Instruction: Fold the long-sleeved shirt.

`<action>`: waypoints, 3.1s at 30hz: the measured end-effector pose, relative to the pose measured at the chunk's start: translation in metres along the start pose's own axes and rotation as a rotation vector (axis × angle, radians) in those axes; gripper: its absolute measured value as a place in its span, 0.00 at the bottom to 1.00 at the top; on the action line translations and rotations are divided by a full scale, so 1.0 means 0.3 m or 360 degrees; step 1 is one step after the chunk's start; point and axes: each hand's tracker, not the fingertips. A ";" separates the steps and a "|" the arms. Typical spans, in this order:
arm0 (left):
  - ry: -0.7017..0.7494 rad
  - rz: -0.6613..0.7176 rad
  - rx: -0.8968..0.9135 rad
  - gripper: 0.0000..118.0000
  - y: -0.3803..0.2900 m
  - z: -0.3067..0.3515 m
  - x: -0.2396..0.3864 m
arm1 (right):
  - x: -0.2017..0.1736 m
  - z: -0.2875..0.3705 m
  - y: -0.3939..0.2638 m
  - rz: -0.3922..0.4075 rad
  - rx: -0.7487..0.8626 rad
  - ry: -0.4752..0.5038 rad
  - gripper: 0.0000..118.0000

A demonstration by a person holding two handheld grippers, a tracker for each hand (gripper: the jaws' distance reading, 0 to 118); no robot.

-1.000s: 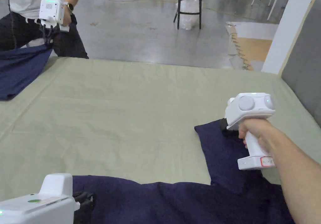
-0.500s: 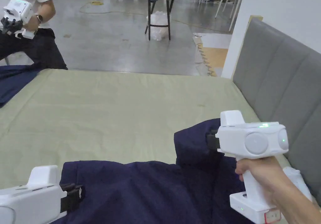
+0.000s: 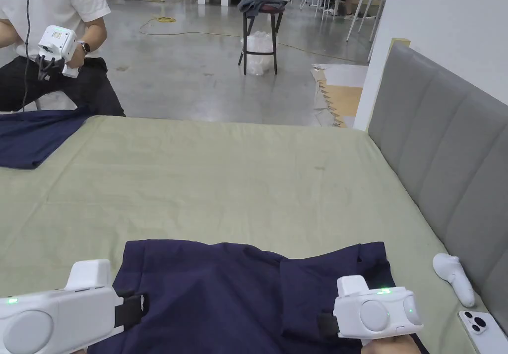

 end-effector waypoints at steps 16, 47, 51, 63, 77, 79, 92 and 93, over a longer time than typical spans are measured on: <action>0.0194 -0.0081 -0.0009 0.61 0.297 -0.344 -0.061 | 0.077 0.391 -0.052 -0.0173 0.0390 0.0002 0.02; 0.0301 -0.0130 0.0043 0.12 0.340 -0.523 -0.093 | 0.410 -0.286 0.544 -0.0298 -0.0096 -0.0104 0.59; 0.0303 -0.0102 0.0033 0.12 0.329 -0.551 -0.099 | 0.366 -0.431 0.517 -0.0193 -0.0403 -0.0163 0.44; 0.0265 -0.0130 0.0150 0.12 0.312 -0.404 -0.083 | 0.360 -0.103 0.417 -0.0406 0.0127 0.0018 0.11; 0.0185 -0.0188 0.0337 0.11 -0.236 0.235 -0.069 | 0.173 0.543 -0.332 -0.0287 0.0418 0.0036 0.11; 0.0234 -0.0200 0.0258 0.11 -0.342 0.249 -0.087 | 0.153 0.545 -0.429 -0.0254 0.0318 0.0042 0.11; 0.0370 0.0041 -0.0115 0.39 -0.599 0.102 -0.216 | 0.079 0.319 -0.605 -0.0072 -0.0052 -0.0102 0.27; 0.0362 0.0028 -0.0118 0.73 -0.582 0.121 -0.211 | 0.082 0.350 -0.599 -0.0091 -0.0044 -0.0125 0.55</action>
